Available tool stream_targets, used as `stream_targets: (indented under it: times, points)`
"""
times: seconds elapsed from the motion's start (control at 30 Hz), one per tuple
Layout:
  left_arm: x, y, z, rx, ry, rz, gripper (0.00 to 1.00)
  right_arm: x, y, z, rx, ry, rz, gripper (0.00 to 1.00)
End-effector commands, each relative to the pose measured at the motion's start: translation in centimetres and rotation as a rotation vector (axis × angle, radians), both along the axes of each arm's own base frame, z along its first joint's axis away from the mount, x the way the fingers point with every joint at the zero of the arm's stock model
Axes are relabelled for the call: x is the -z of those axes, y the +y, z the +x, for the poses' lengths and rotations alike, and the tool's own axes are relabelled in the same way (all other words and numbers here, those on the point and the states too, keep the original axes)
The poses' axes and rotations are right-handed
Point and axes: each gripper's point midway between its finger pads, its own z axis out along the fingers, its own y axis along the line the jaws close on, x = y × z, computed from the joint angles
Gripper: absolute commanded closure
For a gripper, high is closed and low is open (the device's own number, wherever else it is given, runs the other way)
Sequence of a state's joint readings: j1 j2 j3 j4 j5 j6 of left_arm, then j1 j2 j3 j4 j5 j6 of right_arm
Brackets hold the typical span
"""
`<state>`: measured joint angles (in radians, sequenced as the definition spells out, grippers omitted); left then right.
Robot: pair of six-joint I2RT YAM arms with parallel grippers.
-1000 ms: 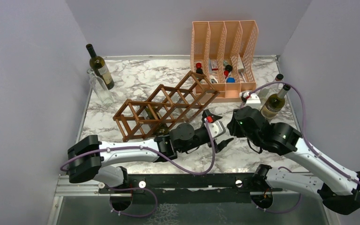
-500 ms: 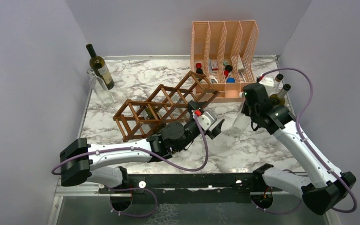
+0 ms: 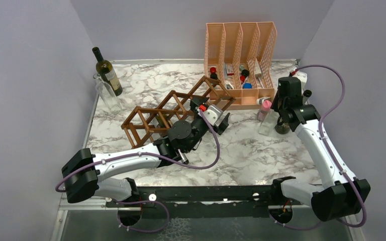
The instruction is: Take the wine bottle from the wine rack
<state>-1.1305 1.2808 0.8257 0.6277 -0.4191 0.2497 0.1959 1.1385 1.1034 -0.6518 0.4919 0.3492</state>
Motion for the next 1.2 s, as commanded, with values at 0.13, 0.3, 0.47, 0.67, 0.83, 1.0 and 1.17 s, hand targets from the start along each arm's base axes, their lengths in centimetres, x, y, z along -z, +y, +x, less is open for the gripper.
stream_targets:
  times: [0.13,0.3,0.47,0.67,0.83,1.0,1.17]
  points:
    - [-1.8,0.8,-0.2,0.006,-0.046,-0.037,0.02,-1.8,0.4,3.0,-0.021,-0.120,0.028,0.99]
    - [-2.1,1.0,-0.1,0.008,-0.055,-0.041,0.02,-0.8,0.5,3.0,-0.042,-0.100,0.015,0.99]
    - [-2.3,1.3,0.0,-0.002,-0.068,-0.031,0.03,0.7,0.6,2.6,-0.062,-0.065,0.004,0.91]
    - [-2.5,1.6,0.2,-0.010,-0.075,-0.030,0.03,0.8,1.4,2.4,-0.118,-0.036,0.021,0.71]
    - [-2.7,1.8,0.2,-0.011,-0.081,-0.032,0.03,0.1,2.0,1.7,-0.163,-0.040,0.037,0.53]
    - [-2.9,1.9,0.1,-0.012,-0.086,-0.033,0.03,-1.1,2.3,1.1,-0.186,-0.063,0.044,0.26]
    - [-3.5,2.3,0.0,-0.020,-0.107,-0.028,0.03,-2.8,2.3,0.2,-0.194,-0.076,0.048,0.16]
